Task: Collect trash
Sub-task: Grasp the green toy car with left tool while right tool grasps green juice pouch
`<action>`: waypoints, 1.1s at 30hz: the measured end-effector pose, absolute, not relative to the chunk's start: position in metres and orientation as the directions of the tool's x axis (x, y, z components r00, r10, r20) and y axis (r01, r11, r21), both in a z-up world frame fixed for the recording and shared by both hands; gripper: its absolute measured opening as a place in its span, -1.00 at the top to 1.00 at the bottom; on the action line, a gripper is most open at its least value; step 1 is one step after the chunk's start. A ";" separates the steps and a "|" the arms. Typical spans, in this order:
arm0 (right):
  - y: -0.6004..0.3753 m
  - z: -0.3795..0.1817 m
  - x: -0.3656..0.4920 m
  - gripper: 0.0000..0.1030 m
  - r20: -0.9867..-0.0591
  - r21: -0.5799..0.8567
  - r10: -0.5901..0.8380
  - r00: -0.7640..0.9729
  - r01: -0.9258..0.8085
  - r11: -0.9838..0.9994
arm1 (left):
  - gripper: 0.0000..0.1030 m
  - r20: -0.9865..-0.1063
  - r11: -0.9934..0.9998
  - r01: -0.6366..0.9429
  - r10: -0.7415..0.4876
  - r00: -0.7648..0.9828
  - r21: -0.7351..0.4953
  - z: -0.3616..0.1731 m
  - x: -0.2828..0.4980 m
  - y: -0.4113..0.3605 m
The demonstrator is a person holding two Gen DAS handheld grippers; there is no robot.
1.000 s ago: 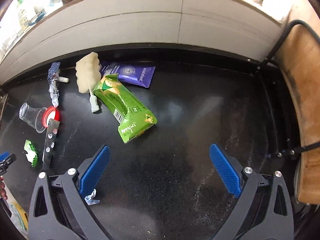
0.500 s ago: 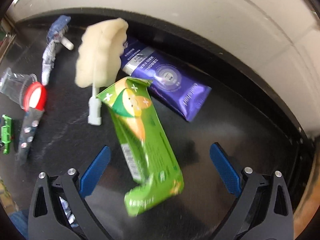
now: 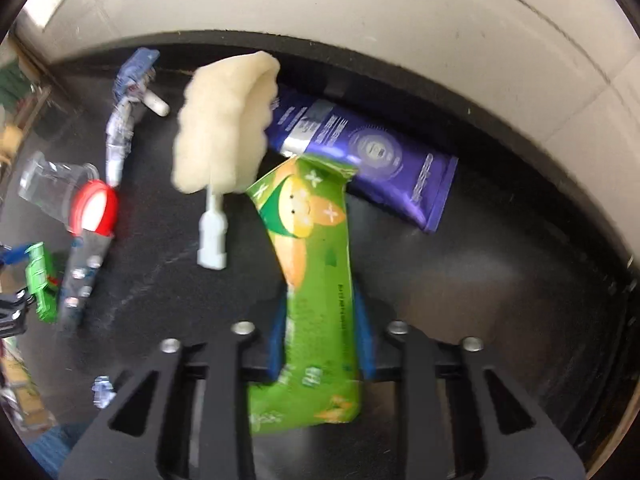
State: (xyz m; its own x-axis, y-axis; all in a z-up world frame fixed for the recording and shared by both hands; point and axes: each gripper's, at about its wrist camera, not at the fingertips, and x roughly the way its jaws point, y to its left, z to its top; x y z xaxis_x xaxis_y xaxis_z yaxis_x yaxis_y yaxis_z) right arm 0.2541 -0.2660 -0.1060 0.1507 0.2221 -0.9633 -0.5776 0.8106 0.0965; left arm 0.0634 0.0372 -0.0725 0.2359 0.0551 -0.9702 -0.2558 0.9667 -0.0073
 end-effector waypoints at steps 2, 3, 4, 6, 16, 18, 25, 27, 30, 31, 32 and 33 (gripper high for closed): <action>-0.273 -0.102 0.244 0.47 -0.958 0.098 0.229 0.174 -0.550 0.829 | 1.00 -0.972 0.959 -0.276 -0.003 0.234 -0.069 -0.068 0.068 0.043; -0.278 -0.099 0.239 0.47 -0.953 0.107 0.239 0.186 -0.532 0.840 | 1.00 -0.972 0.958 -0.276 -0.012 0.235 -0.078 -0.067 0.069 0.045; -0.284 -0.096 0.233 0.47 -0.949 0.117 0.248 0.194 -0.514 0.850 | 1.00 -0.971 0.962 -0.265 -0.006 0.237 -0.070 -0.064 0.070 0.046; -0.294 -0.090 0.221 0.47 -0.945 0.125 0.254 0.207 -0.488 0.864 | 1.00 -0.968 0.961 -0.259 -0.025 0.248 -0.092 -0.059 0.068 0.050; -0.341 -0.073 0.162 0.40 -0.938 0.106 0.220 0.269 -0.380 0.919 | 0.97 -0.961 0.975 -0.210 -0.010 0.277 -0.071 -0.027 0.058 0.059; -0.354 -0.071 0.160 0.38 -0.937 0.110 0.218 0.271 -0.364 0.925 | 0.10 -0.965 0.974 -0.224 0.033 0.262 -0.027 -0.026 0.051 0.058; -0.372 -0.072 0.159 0.37 -0.939 0.116 0.214 0.269 -0.337 0.934 | -0.51 -0.957 0.946 -0.295 -0.045 0.287 -0.133 -0.033 0.040 0.060; -0.371 -0.072 0.158 0.37 -0.939 0.120 0.218 0.268 -0.337 0.934 | -0.44 -0.964 0.939 -0.320 -0.036 0.265 -0.123 -0.047 0.055 0.056; -0.372 -0.071 0.155 0.36 -0.938 0.118 0.218 0.268 -0.344 0.932 | 0.39 -0.968 0.928 -0.343 -0.065 0.241 -0.147 -0.066 0.068 0.056; -0.373 -0.070 0.155 0.36 -0.939 0.116 0.216 0.269 -0.343 0.932 | 0.39 -0.967 0.923 -0.352 -0.071 0.245 -0.157 -0.070 0.069 0.058; -0.374 -0.070 0.155 0.36 -0.938 0.117 0.216 0.270 -0.339 0.934 | 0.40 -0.965 0.925 -0.348 -0.066 0.254 -0.155 -0.069 0.072 0.058; -0.376 -0.069 0.155 0.36 -0.938 0.118 0.216 0.272 -0.334 0.935 | 0.40 -0.964 0.926 -0.341 -0.075 0.256 -0.163 -0.068 0.073 0.057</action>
State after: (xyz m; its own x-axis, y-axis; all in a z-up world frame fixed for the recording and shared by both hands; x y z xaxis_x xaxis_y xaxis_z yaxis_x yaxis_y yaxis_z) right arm 0.1555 -0.3763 -0.0689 0.2717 0.2156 -0.9379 -0.3340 0.9351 0.1182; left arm 0.0732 0.0567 -0.0685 0.2561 -0.0750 -0.9637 -0.3406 0.9261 -0.1626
